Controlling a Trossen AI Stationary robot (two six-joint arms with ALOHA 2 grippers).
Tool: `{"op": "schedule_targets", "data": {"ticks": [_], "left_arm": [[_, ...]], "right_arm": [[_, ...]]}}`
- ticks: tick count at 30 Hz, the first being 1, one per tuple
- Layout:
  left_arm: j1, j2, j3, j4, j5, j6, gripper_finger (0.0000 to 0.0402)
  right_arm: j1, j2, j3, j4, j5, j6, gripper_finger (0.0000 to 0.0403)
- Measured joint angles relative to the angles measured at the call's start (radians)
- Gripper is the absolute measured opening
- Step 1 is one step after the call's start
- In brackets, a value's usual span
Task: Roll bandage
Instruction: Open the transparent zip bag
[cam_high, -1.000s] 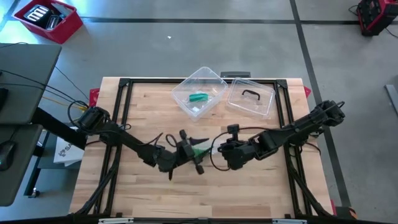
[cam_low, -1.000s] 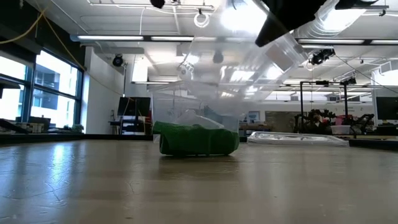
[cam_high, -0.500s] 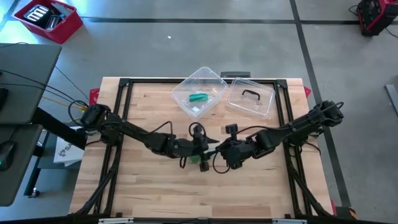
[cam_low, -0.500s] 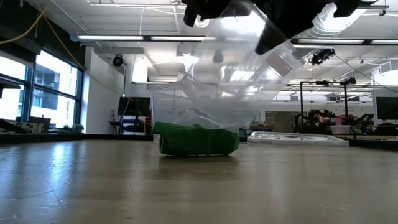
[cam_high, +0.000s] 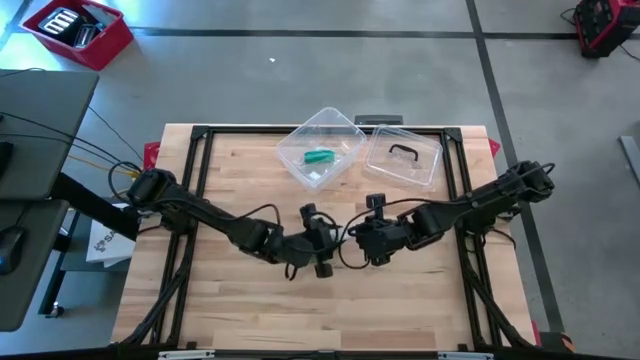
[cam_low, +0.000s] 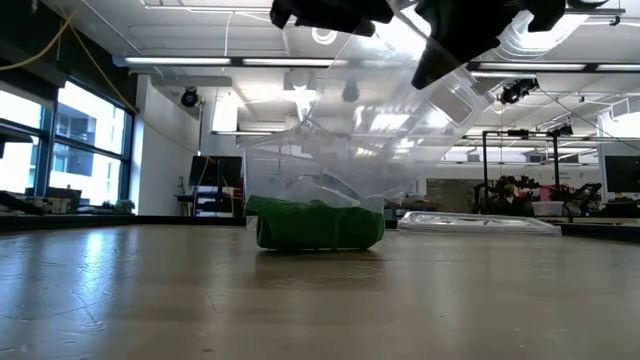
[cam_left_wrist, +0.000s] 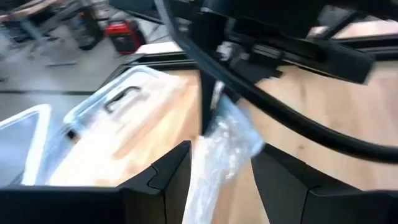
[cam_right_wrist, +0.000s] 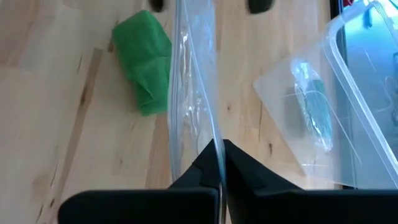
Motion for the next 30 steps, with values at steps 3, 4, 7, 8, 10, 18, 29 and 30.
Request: {"op": "schedule_targets", "data": {"ticks": [3, 4, 7, 8, 10, 18, 29, 30], "left_arm": [[0.002, 0.0, 0.0, 0.002, -0.024, -0.009, 0.0158], [0.004, 0.0, 0.0, 0.009, -0.017, -0.009, 0.0158], [0.01, 0.0, 0.0, 0.066, 0.017, 0.02, 0.0158], [0.011, 0.0, 0.0, 0.095, 0.023, 0.035, 0.0158], [0.015, 0.0, 0.0, 0.139, 0.035, 0.054, 0.0158], [0.067, 0.009, 0.0, 0.142, 0.088, 0.044, 0.0158], [0.119, 0.019, 0.0, 0.05, 0.145, 0.031, 0.0158], [0.124, 0.019, 0.0, 0.04, 0.154, 0.023, 0.0158]], "right_arm": [[-0.011, 0.0, 0.0, 0.0, -0.001, 0.004, 0.0], [-0.014, 0.0, 0.0, 0.0, -0.001, 0.004, 0.0], [-0.023, 0.0, 0.0, 0.003, -0.004, -0.002, 0.0], [-0.024, 0.0, 0.0, 0.006, -0.006, -0.004, 0.0], [-0.023, 0.001, 0.0, 0.012, -0.008, -0.014, 0.0], [-0.023, 0.002, 0.0, 0.084, -0.009, -0.05, 0.0], [-0.031, 0.003, 0.0, 0.087, -0.058, -0.057, 0.0], [-0.031, 0.003, 0.0, 0.087, -0.062, -0.057, 0.0]]}}
